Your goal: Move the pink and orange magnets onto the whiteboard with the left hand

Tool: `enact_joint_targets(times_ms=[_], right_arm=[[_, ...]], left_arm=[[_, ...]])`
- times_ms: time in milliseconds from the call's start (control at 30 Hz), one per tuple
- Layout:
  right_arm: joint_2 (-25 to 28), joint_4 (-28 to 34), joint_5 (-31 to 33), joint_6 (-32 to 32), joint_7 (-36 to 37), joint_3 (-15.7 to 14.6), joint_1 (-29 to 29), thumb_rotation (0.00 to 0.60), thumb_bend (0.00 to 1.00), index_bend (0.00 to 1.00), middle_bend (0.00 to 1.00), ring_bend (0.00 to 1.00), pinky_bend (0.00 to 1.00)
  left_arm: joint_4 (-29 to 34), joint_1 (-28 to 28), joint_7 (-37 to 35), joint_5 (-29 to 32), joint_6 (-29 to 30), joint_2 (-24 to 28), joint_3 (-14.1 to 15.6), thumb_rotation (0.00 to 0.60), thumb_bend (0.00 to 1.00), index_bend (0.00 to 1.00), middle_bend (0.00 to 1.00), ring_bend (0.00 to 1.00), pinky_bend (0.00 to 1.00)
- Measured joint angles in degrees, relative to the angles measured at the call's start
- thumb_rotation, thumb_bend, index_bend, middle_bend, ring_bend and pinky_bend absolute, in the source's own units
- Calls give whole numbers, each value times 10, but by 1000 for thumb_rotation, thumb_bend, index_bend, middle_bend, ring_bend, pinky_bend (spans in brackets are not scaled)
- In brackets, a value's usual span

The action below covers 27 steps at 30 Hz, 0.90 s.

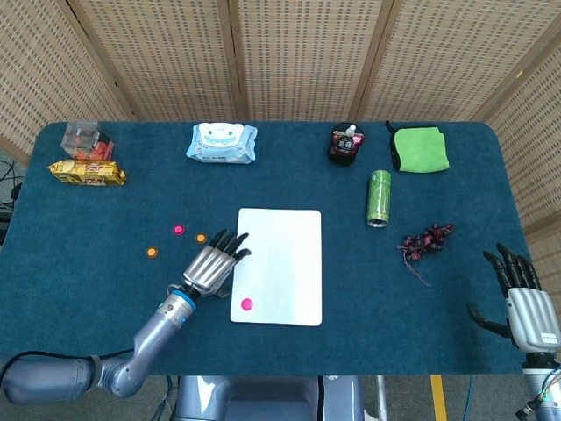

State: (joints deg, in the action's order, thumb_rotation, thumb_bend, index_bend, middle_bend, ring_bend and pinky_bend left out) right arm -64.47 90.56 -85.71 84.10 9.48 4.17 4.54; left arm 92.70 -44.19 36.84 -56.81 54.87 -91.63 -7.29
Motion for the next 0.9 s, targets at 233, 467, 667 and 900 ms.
enact_joint_targets(times_ms=[233, 467, 667, 900], right_arm=[[0, 0, -1, -1, -3, -1, 0, 600, 311, 95, 0, 0, 0], [0, 2, 2, -4, -7, 0, 1, 600, 311, 99, 0, 0, 0], [1, 4, 6, -7, -6, 0, 2, 600, 311, 99, 0, 0, 0], [3, 5, 8, -11, -5, 0, 2, 600, 311, 99, 0, 0, 0]], left_arm=[[-47, 4, -30, 28, 2, 14, -14, 600, 275, 252, 0, 0, 0], [-152, -4, -57, 38, -17, -6, -23, 600, 283, 287, 0, 0, 0], [-244, -18, -87, 38, -51, -42, -27, 600, 293, 302, 0, 0, 0], [-291, -30, -114, 31, -79, -69, -28, 600, 294, 339, 0, 0, 0]])
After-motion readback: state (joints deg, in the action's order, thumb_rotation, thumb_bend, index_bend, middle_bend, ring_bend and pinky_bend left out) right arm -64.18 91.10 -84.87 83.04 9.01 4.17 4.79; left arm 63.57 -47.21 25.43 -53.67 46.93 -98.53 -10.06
